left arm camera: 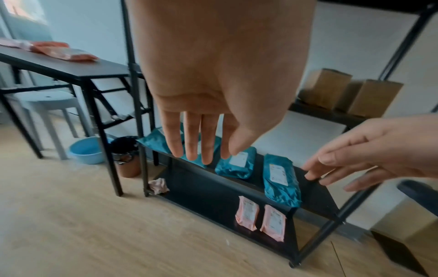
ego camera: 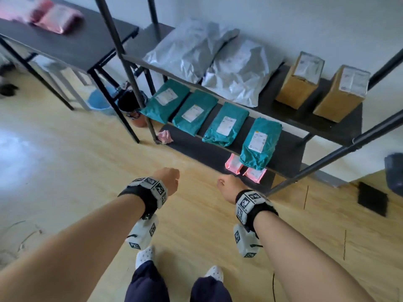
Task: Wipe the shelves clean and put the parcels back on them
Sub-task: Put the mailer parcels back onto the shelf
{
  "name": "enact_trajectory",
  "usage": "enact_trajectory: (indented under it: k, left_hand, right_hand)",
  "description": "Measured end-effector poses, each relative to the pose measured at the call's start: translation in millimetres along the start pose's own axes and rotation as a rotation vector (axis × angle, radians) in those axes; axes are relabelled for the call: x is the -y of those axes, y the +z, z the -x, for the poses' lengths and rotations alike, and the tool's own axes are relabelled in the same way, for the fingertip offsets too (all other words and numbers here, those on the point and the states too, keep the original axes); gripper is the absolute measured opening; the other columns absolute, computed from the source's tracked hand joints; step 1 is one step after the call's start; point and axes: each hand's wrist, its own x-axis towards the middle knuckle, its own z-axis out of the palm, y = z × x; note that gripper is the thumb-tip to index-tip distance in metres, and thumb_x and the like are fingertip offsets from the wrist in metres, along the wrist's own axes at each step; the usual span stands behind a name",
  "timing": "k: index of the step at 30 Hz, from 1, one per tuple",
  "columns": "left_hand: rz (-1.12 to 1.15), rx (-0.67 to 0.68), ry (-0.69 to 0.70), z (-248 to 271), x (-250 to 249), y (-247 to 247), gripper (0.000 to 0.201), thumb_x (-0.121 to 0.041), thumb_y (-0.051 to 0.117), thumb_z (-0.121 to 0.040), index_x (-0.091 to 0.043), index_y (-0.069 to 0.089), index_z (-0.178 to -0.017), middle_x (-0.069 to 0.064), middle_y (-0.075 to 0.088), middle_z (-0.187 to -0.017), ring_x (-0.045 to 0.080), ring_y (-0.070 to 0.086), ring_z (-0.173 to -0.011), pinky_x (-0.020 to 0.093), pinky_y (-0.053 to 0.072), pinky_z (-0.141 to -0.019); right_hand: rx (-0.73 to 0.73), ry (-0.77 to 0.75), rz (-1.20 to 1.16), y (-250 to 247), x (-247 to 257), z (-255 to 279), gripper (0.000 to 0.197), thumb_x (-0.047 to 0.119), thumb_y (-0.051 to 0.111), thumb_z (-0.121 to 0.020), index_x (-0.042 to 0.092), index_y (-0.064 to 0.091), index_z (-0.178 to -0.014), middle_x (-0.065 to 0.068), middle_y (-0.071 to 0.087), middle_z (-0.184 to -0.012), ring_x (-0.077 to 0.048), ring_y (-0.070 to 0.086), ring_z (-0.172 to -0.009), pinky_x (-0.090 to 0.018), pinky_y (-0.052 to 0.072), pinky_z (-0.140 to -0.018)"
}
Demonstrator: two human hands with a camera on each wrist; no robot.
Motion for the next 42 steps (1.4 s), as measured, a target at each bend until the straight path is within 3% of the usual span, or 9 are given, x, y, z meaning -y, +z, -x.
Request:
enact_trajectory:
  k: [2,6,13,17,20,23,29,37,42]
  left_hand:
    - [0.015,-0.017,-0.037,14,33,-13,0.035,-0.019,0.04,-0.098,-0.014,0.051,-0.132,0.009,0.053,-0.134,0.025,0.051,-0.121,0.03,0.041,-0.098]
    - [0.031,-0.063,-0.102,30,103,-47,0.036,-0.019,0.041,-0.098,-0.011,0.051,-0.132,0.011,0.052,-0.135,0.026,0.05,-0.123,0.031,0.04,-0.1]
    - [0.074,-0.155,-0.118,29,228,-115,0.032,-0.014,0.044,-0.095,-0.006,0.058,-0.124,0.012,0.058,-0.126,0.026,0.055,-0.116,0.03,0.043,-0.094]
    - [0.005,-0.215,-0.116,21,288,-155,0.034,-0.013,0.039,-0.099,-0.009,0.051,-0.13,0.012,0.052,-0.133,0.027,0.05,-0.122,0.03,0.039,-0.1]
    - [0.013,-0.226,-0.139,11,334,-178,0.033,-0.014,0.039,-0.099,-0.011,0.053,-0.128,0.011,0.052,-0.131,0.029,0.051,-0.12,0.033,0.042,-0.102]
    - [0.089,-0.253,-0.18,-10,378,-197,0.027,-0.016,0.045,-0.095,-0.01,0.06,-0.118,0.011,0.058,-0.124,0.03,0.055,-0.114,0.037,0.045,-0.098]
    - [0.0,-0.259,-0.201,-68,444,-246,0.033,-0.016,0.037,-0.099,-0.013,0.054,-0.128,0.01,0.055,-0.129,0.027,0.054,-0.118,0.032,0.044,-0.098]
    - [0.117,-0.231,-0.247,-178,541,-322,0.03,-0.017,0.042,-0.092,-0.014,0.06,-0.116,0.01,0.064,-0.116,0.03,0.061,-0.103,0.037,0.05,-0.088]
    - [0.164,-0.232,-0.312,-230,610,-361,0.03,-0.018,0.043,-0.093,-0.012,0.061,-0.117,0.01,0.062,-0.118,0.03,0.059,-0.109,0.036,0.049,-0.092]
  right_hand:
    - [0.016,-0.028,0.033,5,39,0,0.027,0.024,0.041,-0.097,0.017,0.054,-0.074,-0.004,0.056,-0.078,-0.027,0.056,-0.085,-0.031,0.042,-0.073]
    - [0.004,-0.055,0.091,14,121,-9,0.031,0.025,0.04,-0.098,0.008,0.062,-0.11,-0.013,0.065,-0.11,-0.033,0.059,-0.103,-0.037,0.049,-0.089]
    - [-0.086,-0.15,0.081,25,267,-43,0.034,0.028,0.045,-0.098,0.004,0.064,-0.112,-0.014,0.065,-0.115,-0.033,0.059,-0.108,-0.036,0.047,-0.09]
    - [-0.136,-0.185,0.027,27,346,-71,0.032,0.027,0.046,-0.098,0.004,0.066,-0.108,-0.01,0.068,-0.111,-0.029,0.061,-0.104,-0.028,0.044,-0.083]
    - [-0.162,-0.211,0.035,28,398,-96,0.034,0.026,0.048,-0.097,-0.002,0.063,-0.111,-0.019,0.066,-0.112,-0.034,0.061,-0.105,-0.036,0.049,-0.089]
    - [-0.18,-0.241,0.045,28,444,-127,0.035,0.026,0.049,-0.096,-0.004,0.062,-0.11,-0.022,0.065,-0.111,-0.037,0.06,-0.104,-0.039,0.049,-0.09]
    - [-0.154,-0.294,0.087,14,522,-203,0.035,0.027,0.045,-0.098,0.0,0.063,-0.111,-0.018,0.067,-0.109,-0.033,0.06,-0.103,-0.037,0.048,-0.09]
    - [-0.116,-0.296,0.095,-22,623,-345,0.037,0.028,0.045,-0.098,-0.002,0.06,-0.114,-0.022,0.063,-0.115,-0.035,0.058,-0.107,-0.041,0.046,-0.094]
    - [-0.082,-0.308,0.076,-37,690,-421,0.033,0.028,0.047,-0.097,0.004,0.064,-0.113,-0.014,0.066,-0.114,-0.032,0.058,-0.11,-0.036,0.045,-0.096]
